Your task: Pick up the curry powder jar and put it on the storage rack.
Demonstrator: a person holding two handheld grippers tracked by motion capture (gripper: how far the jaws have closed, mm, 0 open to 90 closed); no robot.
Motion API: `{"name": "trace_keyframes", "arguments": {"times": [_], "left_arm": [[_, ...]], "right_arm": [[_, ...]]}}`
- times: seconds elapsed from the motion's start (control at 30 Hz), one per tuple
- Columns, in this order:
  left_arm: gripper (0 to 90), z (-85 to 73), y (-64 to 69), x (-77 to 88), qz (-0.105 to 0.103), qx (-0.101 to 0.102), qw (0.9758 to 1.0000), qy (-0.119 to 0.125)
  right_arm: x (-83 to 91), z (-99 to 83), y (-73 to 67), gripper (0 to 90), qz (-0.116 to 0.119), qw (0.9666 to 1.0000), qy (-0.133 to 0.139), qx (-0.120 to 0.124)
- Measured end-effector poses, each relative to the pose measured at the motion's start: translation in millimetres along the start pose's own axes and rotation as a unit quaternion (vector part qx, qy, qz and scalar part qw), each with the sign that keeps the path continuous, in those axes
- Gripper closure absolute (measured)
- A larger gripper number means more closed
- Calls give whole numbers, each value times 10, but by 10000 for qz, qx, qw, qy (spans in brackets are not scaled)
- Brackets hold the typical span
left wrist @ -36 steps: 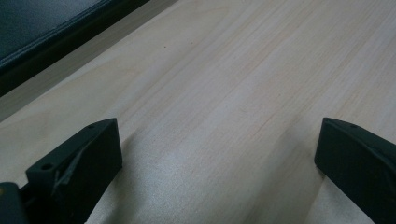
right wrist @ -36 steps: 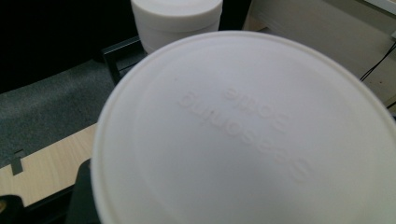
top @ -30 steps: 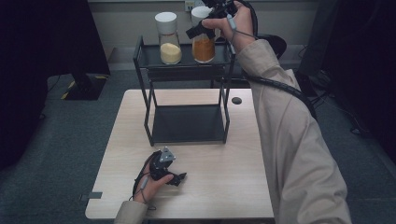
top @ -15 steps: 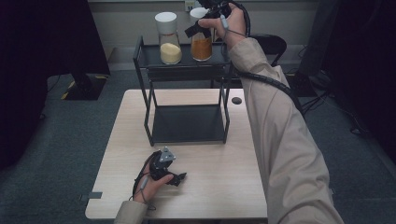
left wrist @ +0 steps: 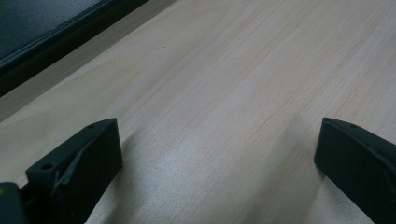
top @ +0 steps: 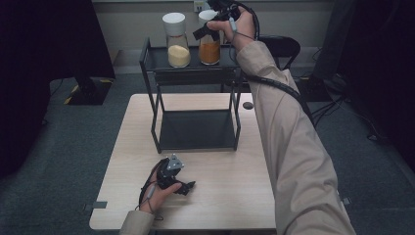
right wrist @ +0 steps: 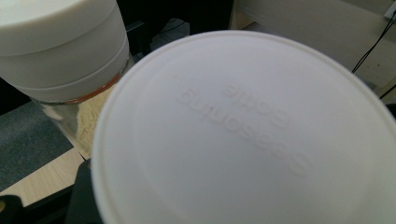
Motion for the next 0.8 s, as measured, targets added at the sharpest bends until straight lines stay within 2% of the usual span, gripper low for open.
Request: {"name": "trace_keyframes", "arguments": {"times": [0.3,0.47,0.53,0.63,0.8], "left_arm": [[1,-1,1,-1,1,8,10000,2],[1,-1,1,-1,-3,8,10000,2],[1,-1,1,0,-3,11,10000,2],[1,-1,1,-1,-2,12,10000,5],[1,-2,-1,0,-10,9,10000,5]], "right_arm": [[-8,-13,-10,347,-36,10000,48,-69],[7,-6,-42,230,-156,9998,92,-129],[17,-8,-47,219,-126,9998,74,-106],[41,-27,-68,113,-172,9997,70,-147],[130,-82,-85,74,-262,9993,156,-204]]}}
Point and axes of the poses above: each handheld gripper's, and its own axes: x roughly backward along the jaws, z roughly out of its top, y roughly to its right, the point moved 8 cm from there along -x, roughly forward along the jaws, and after that the axes turned 10 degrees about -z, right-handed, at the moved point
